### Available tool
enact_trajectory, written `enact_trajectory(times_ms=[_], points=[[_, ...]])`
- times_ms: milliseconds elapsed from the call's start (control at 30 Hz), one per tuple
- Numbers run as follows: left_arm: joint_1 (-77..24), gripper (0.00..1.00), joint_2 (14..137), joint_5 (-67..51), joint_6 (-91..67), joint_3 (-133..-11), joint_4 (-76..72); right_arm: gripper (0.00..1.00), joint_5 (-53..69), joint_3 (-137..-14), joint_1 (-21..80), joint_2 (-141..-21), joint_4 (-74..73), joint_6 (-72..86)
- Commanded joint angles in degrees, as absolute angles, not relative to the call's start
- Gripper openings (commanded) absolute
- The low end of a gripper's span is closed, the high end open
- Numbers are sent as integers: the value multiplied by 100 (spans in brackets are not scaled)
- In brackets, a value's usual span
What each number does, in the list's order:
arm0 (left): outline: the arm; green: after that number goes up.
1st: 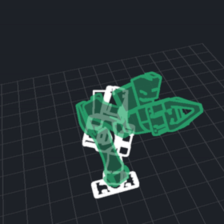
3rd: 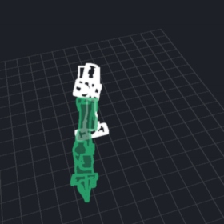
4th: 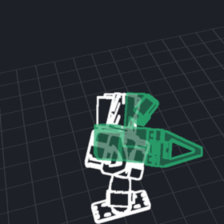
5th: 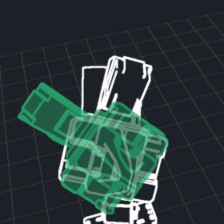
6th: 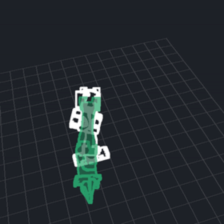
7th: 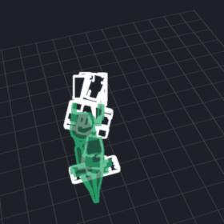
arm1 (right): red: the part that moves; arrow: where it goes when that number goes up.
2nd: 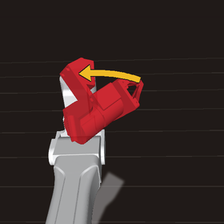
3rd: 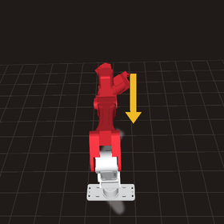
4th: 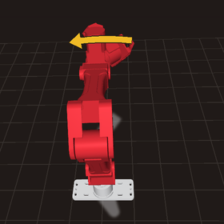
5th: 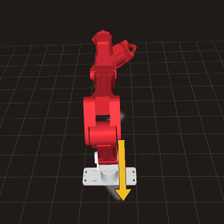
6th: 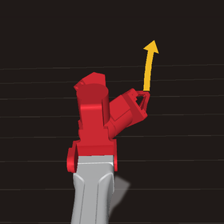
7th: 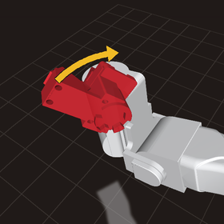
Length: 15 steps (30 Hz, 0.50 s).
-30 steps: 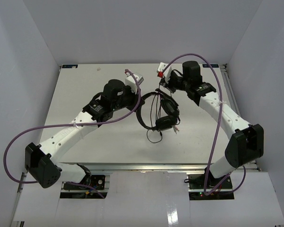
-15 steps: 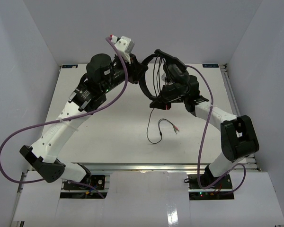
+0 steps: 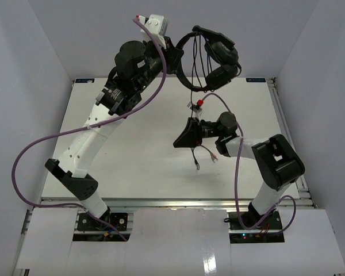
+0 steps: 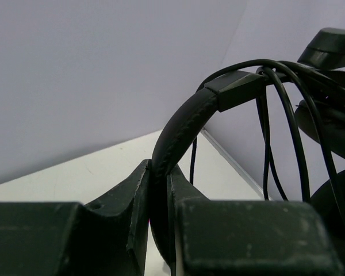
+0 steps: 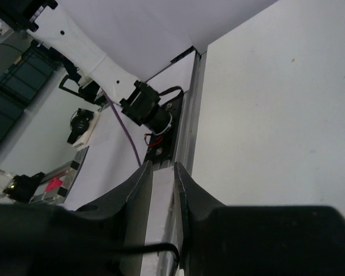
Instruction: Wrap the headphones
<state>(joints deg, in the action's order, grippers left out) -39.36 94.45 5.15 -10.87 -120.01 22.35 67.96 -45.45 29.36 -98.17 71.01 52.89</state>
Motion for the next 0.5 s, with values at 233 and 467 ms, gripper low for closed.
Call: enact_trajectory(times_ms=[233, 467], points=[[-2611, 0, 9744, 1157, -1616, -13048, 1728, 33, 6372, -3506, 3510, -7940, 6175, 3203], [-2089, 0, 9636, 1160, -1736, -12509, 1646, 21, 6399, -3477, 3549, -7658, 5121, 2519]])
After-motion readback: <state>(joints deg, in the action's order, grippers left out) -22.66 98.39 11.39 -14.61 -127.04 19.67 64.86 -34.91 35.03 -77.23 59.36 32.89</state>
